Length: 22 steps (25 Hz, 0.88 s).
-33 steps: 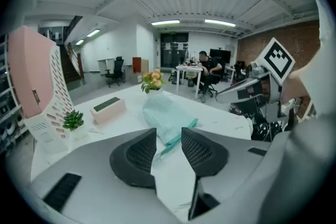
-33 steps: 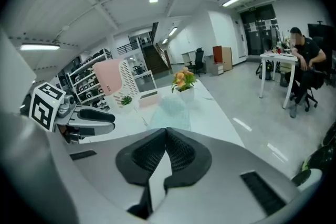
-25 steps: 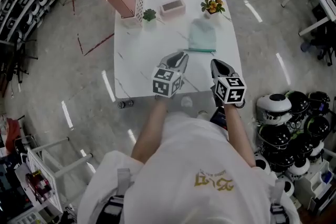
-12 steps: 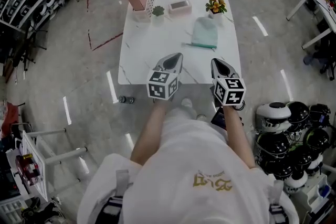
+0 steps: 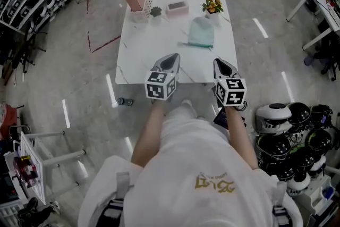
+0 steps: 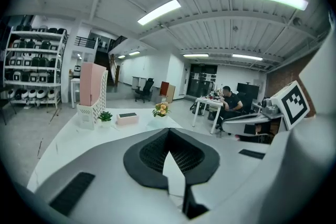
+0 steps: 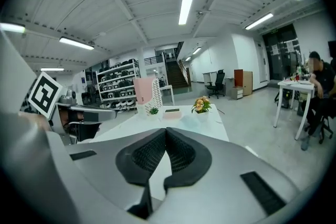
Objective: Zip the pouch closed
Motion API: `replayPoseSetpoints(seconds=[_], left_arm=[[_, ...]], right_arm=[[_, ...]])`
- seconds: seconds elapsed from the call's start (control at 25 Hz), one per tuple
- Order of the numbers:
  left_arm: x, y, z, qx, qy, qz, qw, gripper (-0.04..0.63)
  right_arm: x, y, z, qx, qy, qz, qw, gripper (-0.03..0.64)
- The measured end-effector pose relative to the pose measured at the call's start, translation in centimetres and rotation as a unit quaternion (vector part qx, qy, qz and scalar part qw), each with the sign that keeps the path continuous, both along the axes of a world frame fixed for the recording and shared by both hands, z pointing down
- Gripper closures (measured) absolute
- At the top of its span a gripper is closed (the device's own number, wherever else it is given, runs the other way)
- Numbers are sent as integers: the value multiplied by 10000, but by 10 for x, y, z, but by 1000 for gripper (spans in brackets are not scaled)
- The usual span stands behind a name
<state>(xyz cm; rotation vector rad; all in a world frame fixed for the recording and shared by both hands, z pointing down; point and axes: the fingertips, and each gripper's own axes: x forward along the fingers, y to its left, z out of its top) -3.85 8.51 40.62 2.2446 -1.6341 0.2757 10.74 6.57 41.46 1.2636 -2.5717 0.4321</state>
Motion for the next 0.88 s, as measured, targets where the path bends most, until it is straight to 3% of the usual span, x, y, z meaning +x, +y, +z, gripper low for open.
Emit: replayPoseSetpoints(seconds=[0.88], left_arm=[[-3, -3, 10, -150, -96, -96, 9998, 579]], right_arm=[[0, -8, 8, -58, 117, -100, 9999, 604]])
